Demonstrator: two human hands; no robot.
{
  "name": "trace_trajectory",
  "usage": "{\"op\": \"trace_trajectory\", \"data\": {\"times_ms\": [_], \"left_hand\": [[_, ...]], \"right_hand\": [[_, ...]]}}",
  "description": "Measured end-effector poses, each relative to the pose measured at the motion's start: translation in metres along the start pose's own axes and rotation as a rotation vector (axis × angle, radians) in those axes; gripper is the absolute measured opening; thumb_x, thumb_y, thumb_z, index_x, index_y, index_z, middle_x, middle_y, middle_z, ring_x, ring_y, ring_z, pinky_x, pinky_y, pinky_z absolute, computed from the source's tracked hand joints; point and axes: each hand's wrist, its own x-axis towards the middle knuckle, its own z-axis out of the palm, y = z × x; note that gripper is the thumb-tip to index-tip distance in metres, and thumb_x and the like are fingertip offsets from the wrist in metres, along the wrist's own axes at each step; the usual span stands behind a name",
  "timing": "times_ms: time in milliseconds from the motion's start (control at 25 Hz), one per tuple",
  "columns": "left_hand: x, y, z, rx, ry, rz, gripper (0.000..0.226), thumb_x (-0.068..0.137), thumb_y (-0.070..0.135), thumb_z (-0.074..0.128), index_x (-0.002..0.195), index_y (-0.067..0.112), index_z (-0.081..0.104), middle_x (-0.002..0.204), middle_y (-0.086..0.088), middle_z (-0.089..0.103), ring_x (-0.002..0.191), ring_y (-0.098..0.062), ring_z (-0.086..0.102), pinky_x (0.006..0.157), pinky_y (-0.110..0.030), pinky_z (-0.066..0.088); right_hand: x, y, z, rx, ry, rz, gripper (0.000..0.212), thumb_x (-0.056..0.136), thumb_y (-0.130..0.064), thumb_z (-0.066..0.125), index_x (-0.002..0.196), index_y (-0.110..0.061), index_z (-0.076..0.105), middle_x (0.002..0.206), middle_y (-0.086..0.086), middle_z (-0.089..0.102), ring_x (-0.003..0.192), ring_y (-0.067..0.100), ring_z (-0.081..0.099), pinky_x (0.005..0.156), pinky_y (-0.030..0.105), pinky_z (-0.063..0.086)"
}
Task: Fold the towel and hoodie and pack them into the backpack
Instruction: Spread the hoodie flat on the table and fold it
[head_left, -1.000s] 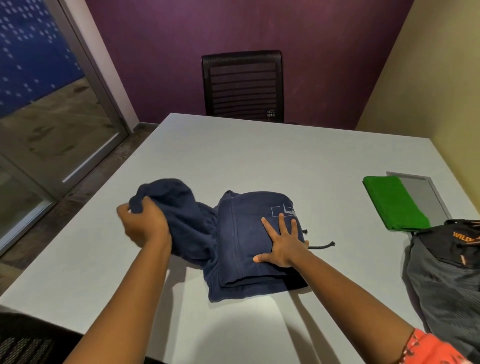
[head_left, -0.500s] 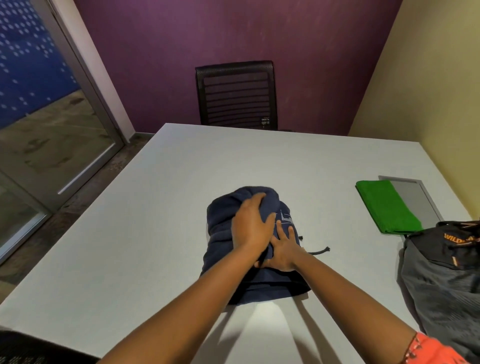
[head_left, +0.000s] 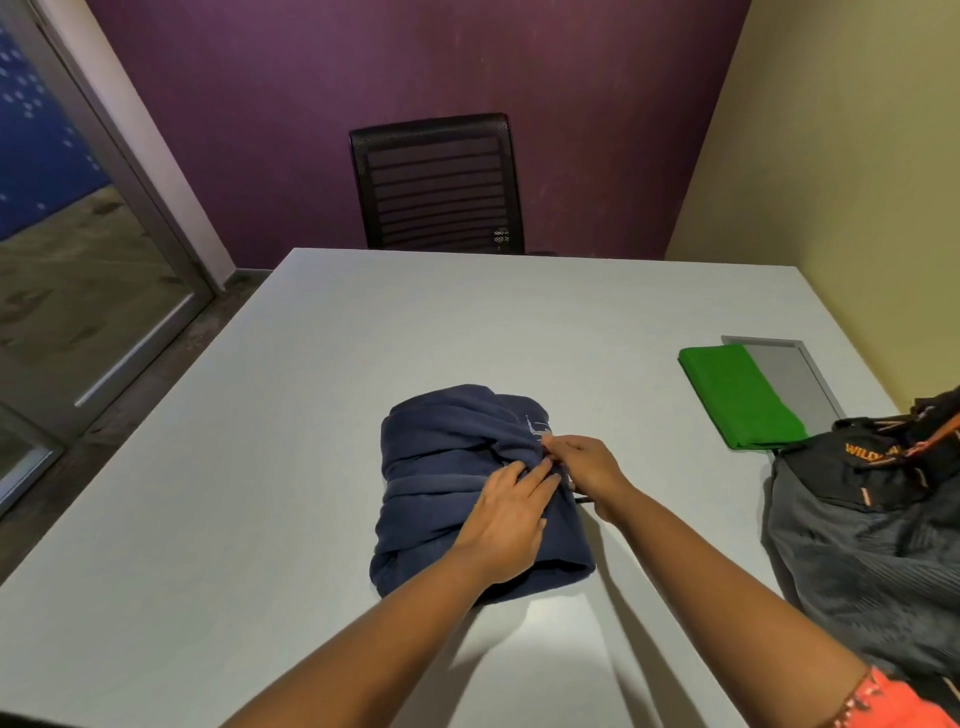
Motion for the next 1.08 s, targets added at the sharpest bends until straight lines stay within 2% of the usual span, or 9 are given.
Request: {"op": "trace_trajectory", "data": {"times_ms": [160,240,320,400,480,600,720,920,1080], "left_hand": [[-0.010,-0.031,-0.018,0.050,0.333,0.279,0.040,0.083,0.017,0.042,0.119,0.014,0.059,0.117,0.002,0.066,0.090,-0.018,0.062,0.065,-0.023,0.050],[-0.012,-0.044,-0.029,0.036,0.483,0.306,0.040,0.078,0.014,0.043,0.117,0.010,0.050,0.109,0.002,0.058,0.087,-0.019,0.052,0.066,-0.027,0.044],[-0.011,-0.063,-0.037,0.011,0.537,0.109,0.040,0.077,0.016,0.041,0.117,0.010,0.043,0.111,0.000,0.050,0.090,-0.020,0.047,0.074,-0.033,0.038],[-0.009,-0.086,-0.038,0.051,0.404,-0.116,0.053,0.084,0.030,0.036,0.135,0.014,0.035,0.135,-0.003,0.047,0.117,-0.018,0.041,0.095,-0.035,0.036],[-0.010,-0.106,-0.034,0.095,0.093,-0.182,0.073,0.084,0.065,0.017,0.148,0.032,0.004,0.157,0.000,0.004,0.143,-0.013,0.004,0.116,-0.043,0.008],[-0.007,-0.113,-0.030,0.048,-0.212,-0.168,0.087,0.058,0.093,-0.004,0.133,0.052,-0.021,0.151,0.006,-0.028,0.140,-0.014,-0.025,0.112,-0.054,-0.016],[-0.003,-0.100,-0.026,0.012,-0.306,-0.246,0.092,0.047,0.098,-0.002,0.127,0.058,-0.025,0.153,0.003,-0.026,0.141,-0.016,-0.024,0.109,-0.058,-0.018],[0.015,-0.027,-0.010,-0.055,-0.329,-0.679,0.065,0.087,0.070,0.010,0.140,0.046,-0.020,0.156,-0.006,-0.020,0.143,-0.022,-0.019,0.111,-0.060,-0.010],[0.030,0.011,-0.012,0.039,-0.273,-0.657,0.062,0.093,0.060,0.014,0.148,0.036,-0.002,0.152,-0.015,0.020,0.137,-0.034,0.023,0.108,-0.053,0.020]], "right_hand": [[-0.008,-0.007,0.007,-0.061,0.145,-0.049,0.034,0.089,-0.039,0.058,0.114,-0.017,0.062,0.116,0.005,0.063,0.110,0.023,0.057,0.095,0.033,0.043],[-0.010,-0.014,0.014,-0.052,0.085,-0.005,0.065,0.079,-0.059,0.059,0.130,-0.021,0.049,0.131,0.007,0.053,0.120,0.025,0.051,0.100,0.035,0.042],[-0.012,-0.017,0.025,-0.095,-0.045,0.022,0.101,0.057,-0.078,0.060,0.142,-0.028,0.033,0.144,0.007,0.039,0.130,0.027,0.042,0.108,0.041,0.037],[-0.013,-0.015,0.033,-0.269,-0.142,0.047,0.112,0.057,-0.075,0.063,0.148,-0.031,0.016,0.154,0.008,0.017,0.140,0.032,0.027,0.113,0.046,0.028],[-0.011,-0.010,0.038,-0.432,-0.150,0.073,0.097,0.073,-0.060,0.062,0.149,-0.033,0.008,0.156,0.012,0.006,0.140,0.038,0.022,0.114,0.047,0.026],[-0.007,-0.005,0.032,-0.474,-0.168,0.094,0.077,0.086,-0.048,0.053,0.148,-0.036,0.009,0.150,0.020,0.018,0.133,0.041,0.034,0.110,0.043,0.031],[-0.002,-0.001,0.022,-0.512,-0.183,0.054,0.067,0.091,-0.043,0.050,0.147,-0.036,0.014,0.143,0.023,0.033,0.127,0.041,0.042,0.107,0.043,0.036],[0.012,-0.006,-0.003,-0.635,0.046,-0.081,0.045,0.092,-0.020,0.042,0.136,-0.029,0.038,0.129,0.014,0.052,0.116,0.034,0.052,0.095,0.041,0.042],[0.012,-0.012,-0.024,-0.628,0.281,-0.106,0.044,0.089,-0.014,0.046,0.132,-0.020,0.047,0.133,0.010,0.052,0.125,0.030,0.045,0.099,0.045,0.037]]}}
